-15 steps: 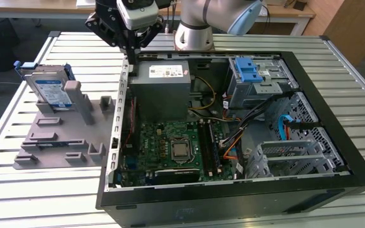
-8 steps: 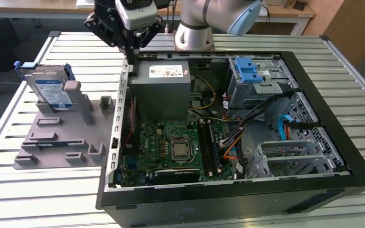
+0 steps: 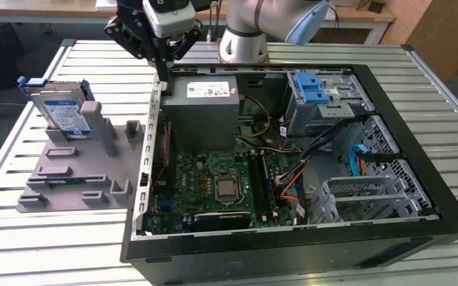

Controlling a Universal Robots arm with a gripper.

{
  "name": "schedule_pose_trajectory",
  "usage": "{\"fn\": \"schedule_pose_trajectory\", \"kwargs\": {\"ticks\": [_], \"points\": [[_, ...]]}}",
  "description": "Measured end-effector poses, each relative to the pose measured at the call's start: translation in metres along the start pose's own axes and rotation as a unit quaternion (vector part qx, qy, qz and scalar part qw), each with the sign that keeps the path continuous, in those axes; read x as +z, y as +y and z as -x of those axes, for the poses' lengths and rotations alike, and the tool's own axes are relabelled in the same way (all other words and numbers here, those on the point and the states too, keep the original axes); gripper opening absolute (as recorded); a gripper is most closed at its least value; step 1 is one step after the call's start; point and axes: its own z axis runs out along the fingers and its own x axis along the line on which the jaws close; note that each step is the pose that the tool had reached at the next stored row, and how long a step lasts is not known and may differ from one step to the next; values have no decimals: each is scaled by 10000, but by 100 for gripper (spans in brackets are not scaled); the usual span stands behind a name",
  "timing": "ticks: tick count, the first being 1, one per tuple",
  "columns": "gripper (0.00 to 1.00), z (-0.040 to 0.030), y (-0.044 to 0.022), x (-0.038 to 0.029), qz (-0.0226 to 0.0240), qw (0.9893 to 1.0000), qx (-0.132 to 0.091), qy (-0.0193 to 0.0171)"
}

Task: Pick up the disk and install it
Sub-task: 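Reach for the disk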

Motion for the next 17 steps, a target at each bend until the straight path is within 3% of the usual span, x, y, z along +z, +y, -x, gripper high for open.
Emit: {"fn": "schedule_pose_trajectory", "kwargs": {"ticks": [17], "points": [[11, -31, -3, 8, 0, 10000, 0, 0]]}}
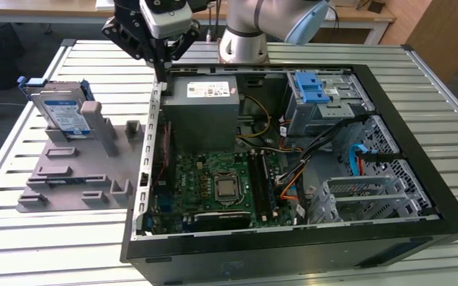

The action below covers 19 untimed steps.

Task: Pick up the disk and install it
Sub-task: 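Reach for the disk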

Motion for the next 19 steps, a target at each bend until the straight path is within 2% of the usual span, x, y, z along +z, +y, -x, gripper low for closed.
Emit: {"fn": "schedule_pose_trajectory", "kwargs": {"ticks": [12, 14, 19], "points": [[11, -41, -3, -1, 0, 10000, 0, 0], [11, -99, -8, -1, 0, 10000, 0, 0], [11, -116, -9, 0, 0, 10000, 0, 0]]}}
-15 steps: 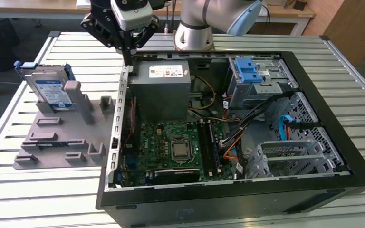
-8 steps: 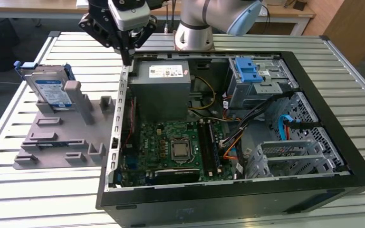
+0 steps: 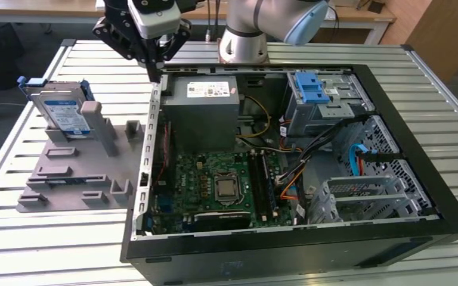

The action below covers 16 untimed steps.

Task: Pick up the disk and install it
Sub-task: 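Reach for the disk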

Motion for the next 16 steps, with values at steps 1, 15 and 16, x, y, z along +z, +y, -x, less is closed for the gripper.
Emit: {"fn": "schedule_pose_trajectory", "kwargs": {"ticks": [1, 15, 16], "points": [[11, -13, -1, 2, 0, 10000, 0, 0], [11, -43, -4, 9, 0, 10000, 0, 0], [11, -45, -4, 9, 0, 10000, 0, 0]]}}
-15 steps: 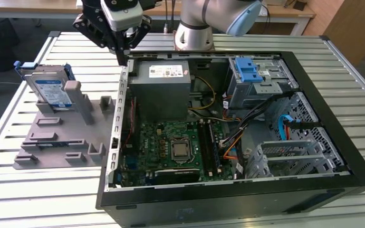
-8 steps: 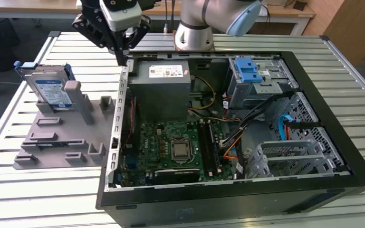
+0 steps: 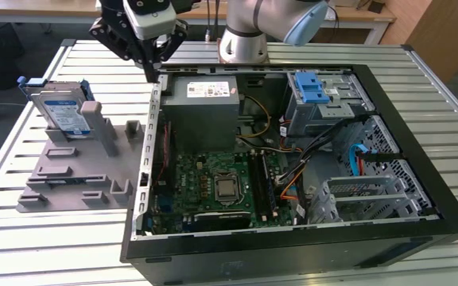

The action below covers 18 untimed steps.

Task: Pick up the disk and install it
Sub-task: 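Reach for the disk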

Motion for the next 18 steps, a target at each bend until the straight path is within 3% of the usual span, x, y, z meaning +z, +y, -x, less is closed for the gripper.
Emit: {"fn": "schedule_pose_trajectory", "kwargs": {"ticks": [18], "points": [[11, -111, -8, 16, 0, 10000, 0, 1]]}}
